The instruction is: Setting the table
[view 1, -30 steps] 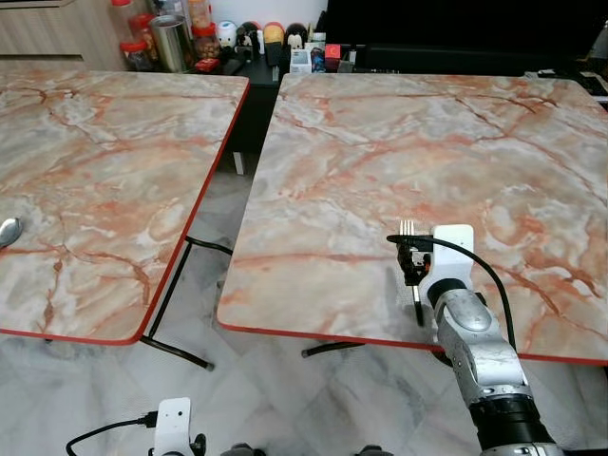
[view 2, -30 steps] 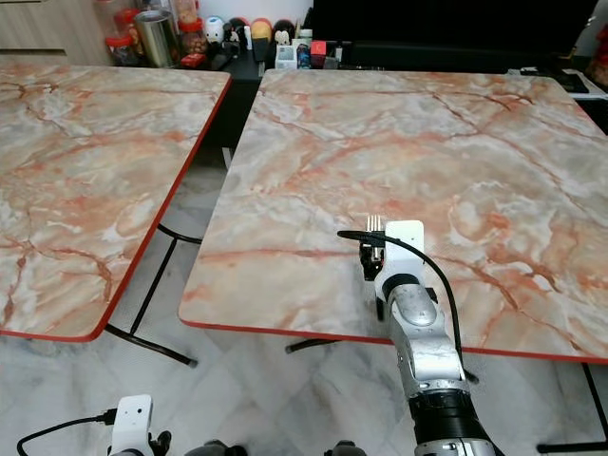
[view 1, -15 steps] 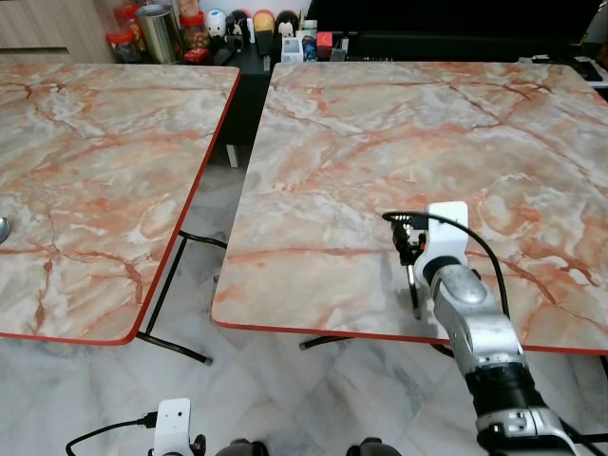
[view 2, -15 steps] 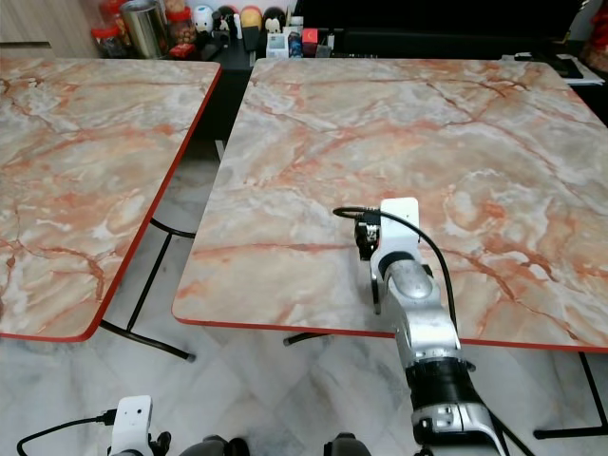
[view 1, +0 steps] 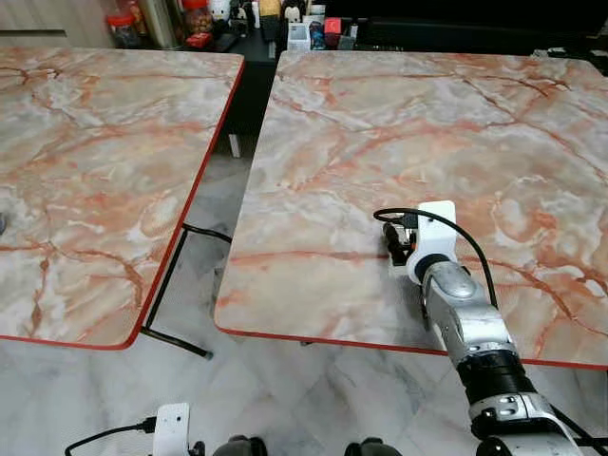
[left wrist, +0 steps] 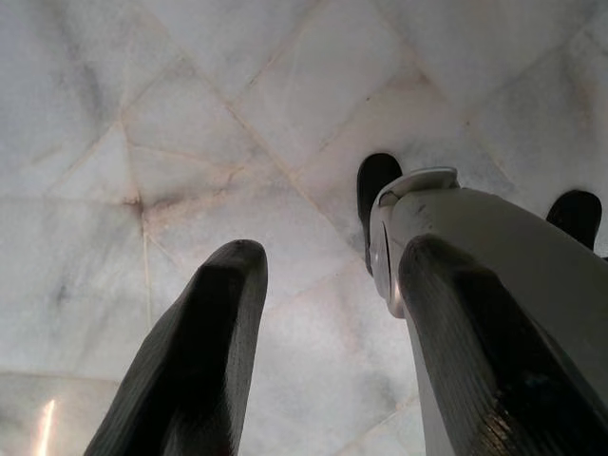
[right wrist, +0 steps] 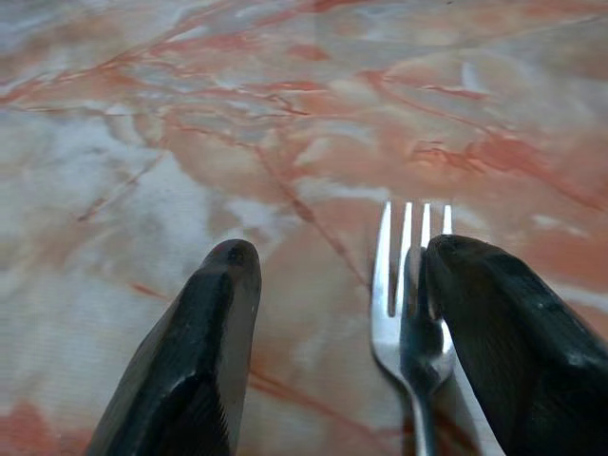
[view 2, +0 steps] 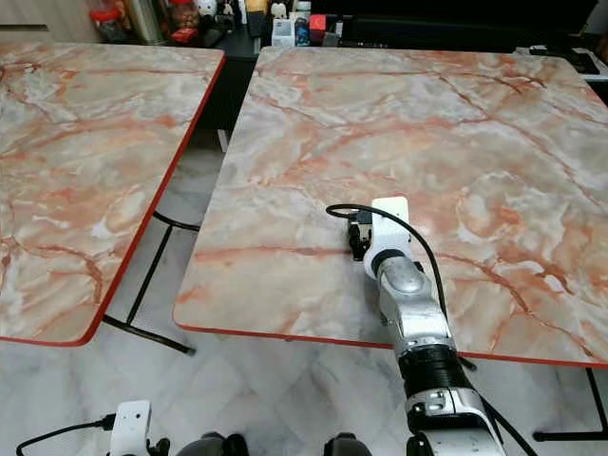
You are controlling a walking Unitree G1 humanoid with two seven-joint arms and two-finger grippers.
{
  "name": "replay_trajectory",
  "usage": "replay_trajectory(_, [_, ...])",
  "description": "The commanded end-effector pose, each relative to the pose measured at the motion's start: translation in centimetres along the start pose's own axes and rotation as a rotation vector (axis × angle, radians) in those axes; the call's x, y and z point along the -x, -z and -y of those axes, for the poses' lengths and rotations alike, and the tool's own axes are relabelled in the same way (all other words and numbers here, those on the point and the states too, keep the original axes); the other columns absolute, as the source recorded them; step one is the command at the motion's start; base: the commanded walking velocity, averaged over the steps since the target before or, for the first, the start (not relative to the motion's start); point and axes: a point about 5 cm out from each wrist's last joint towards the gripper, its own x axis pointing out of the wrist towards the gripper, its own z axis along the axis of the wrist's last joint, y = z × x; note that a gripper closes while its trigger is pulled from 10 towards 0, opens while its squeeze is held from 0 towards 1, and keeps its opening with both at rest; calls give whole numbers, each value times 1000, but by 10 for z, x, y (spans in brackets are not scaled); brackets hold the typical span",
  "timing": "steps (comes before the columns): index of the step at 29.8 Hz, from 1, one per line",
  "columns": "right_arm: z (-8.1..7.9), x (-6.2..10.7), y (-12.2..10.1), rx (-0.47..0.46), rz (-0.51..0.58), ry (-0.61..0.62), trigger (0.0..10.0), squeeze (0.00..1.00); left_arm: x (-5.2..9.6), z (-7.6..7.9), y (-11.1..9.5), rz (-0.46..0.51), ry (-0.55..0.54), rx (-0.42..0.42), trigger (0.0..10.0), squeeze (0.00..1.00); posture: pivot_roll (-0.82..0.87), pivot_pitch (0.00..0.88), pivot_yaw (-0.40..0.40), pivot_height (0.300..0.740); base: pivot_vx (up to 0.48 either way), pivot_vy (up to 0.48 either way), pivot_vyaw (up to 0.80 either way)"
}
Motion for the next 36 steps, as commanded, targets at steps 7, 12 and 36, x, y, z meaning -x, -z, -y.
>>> replay_trajectory(7, [6,8,-12,31,56,58,10000,0,2,-7,11,-40,-9,-4,10000,0,-32,174,31,711,0,0,0])
replay_trajectory(12, [11,11,-18,29,93,90,10000,0,2,-9,7,-25,-15,-3,10000,0,20,163,31,711,0,0,0])
replay_trajectory(36, [20,26,-12,31,61,146,10000,0,0,2,3,-14,10,5,10000,0,-4,136,2,711,0,0,0])
